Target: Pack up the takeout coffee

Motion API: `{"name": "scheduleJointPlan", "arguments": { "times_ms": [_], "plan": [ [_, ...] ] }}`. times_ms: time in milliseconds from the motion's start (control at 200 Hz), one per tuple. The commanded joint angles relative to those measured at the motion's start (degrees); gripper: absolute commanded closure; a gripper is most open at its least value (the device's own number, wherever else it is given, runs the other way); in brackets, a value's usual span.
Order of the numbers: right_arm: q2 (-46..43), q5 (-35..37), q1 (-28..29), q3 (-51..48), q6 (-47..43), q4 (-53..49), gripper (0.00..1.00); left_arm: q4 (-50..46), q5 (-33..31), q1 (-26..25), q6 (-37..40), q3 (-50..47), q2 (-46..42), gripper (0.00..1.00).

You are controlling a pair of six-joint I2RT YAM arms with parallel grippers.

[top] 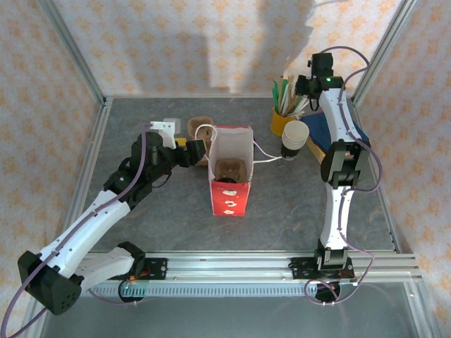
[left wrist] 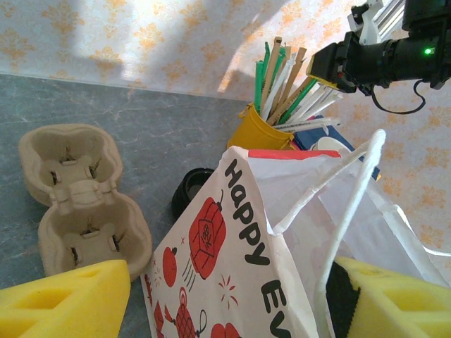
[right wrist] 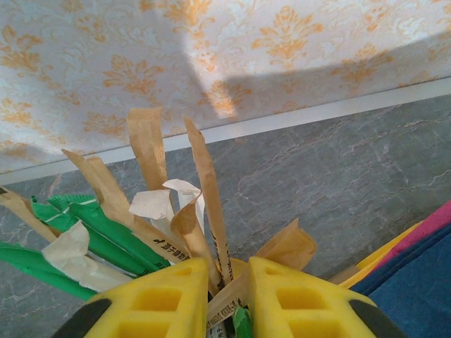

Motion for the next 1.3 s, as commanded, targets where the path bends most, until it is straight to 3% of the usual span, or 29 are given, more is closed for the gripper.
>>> {"name": "scheduleJointPlan", "arguments": {
  "times_ms": [0, 360, 591, 926, 1121, 1291],
  "plan": [
    [0.6, -0.3, -0.1, 0.6, 0.6, 0.1, 0.80, 1.6, 0.3, 0.6, -0.8, -0.4, -1.4, 0.25],
    [-1.9, 0.0, 0.0, 1.2, 1.0, 1.4, 0.99, 1.9, 0.4, 0.6, -0.8, -0.4, -1.6, 0.25],
    [-5.9, -2.2, 0.0, 1.0, 0.2, 1.8, 1.00, 2.0, 0.7, 0.6, -0.7, -0.6, -2.0, 0.25],
    [-12.4, -6.1, 1.0, -5.2, -1.4, 1.7, 0.89, 2.0, 0.9, 0.6, -0.6, -1.2, -3.6, 0.25],
    [-16.4, -4.4, 2.9, -12.1, -3.0, 4.3, 0.93, 2.2, 1.2, 0.6, -0.7, -1.6, -4.1, 0.25],
    [-18.0, -3.0, 3.5, -8.7, -3.0, 3.0, 0.98, 1.8, 1.4, 0.6, -0.7, -1.2, -4.3, 0.25]
  ]
}}
